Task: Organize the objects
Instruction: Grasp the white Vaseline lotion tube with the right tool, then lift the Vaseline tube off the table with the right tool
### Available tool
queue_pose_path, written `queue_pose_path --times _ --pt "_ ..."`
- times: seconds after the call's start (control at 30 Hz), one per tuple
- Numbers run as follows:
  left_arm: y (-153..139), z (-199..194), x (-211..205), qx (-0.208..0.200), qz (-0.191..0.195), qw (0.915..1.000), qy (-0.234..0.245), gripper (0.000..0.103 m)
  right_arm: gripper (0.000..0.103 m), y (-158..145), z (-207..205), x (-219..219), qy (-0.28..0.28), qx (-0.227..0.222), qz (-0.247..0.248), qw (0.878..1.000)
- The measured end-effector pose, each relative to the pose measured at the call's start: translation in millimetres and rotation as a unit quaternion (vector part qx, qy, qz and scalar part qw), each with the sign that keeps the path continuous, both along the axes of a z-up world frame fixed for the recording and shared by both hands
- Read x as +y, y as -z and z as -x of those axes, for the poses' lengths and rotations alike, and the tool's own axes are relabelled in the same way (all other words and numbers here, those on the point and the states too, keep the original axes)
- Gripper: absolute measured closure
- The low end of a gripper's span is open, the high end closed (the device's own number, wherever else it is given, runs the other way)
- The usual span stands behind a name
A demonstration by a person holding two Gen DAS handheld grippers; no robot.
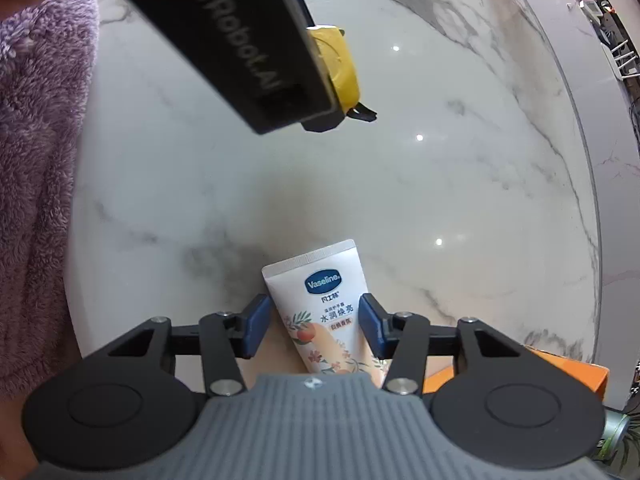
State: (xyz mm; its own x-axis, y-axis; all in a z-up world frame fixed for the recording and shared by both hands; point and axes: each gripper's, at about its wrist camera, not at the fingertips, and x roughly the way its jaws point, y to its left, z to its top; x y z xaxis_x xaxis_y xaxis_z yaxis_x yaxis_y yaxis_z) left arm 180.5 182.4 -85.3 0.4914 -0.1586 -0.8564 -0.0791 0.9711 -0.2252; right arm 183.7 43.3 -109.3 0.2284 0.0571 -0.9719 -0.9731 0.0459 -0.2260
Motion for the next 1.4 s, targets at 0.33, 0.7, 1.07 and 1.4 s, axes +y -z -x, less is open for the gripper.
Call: queue_pose_path --times 0.33,0.7,1.07,1.4 --pt "-9.4 20.6 -5.2 -0.003 0.001 1.0 0.005 0.041 0.103 -20.6 -14.1 -9.7 0.071 0.032 -0.034 0.996" --pt "-1.9 16.9 -24.9 -0.001 -0.009 0.9996 0.027 0.041 0.062 -23.3 -13.7 -32.7 0.023 0.018 -0.011 1.0" --pt "5.1 11.9 -21.8 0.004 0.003 0.9997 0.023 0.041 0.048 -12.1 -30.8 -21.8 -0.02 0.028 0.003 0.999" --pt "6.1 15.6 -22.0 0.009 0.003 0.9997 0.021 0.041 0.049 -34.5 -72.0 -42.0 0.09 0.106 -0.068 0.988"
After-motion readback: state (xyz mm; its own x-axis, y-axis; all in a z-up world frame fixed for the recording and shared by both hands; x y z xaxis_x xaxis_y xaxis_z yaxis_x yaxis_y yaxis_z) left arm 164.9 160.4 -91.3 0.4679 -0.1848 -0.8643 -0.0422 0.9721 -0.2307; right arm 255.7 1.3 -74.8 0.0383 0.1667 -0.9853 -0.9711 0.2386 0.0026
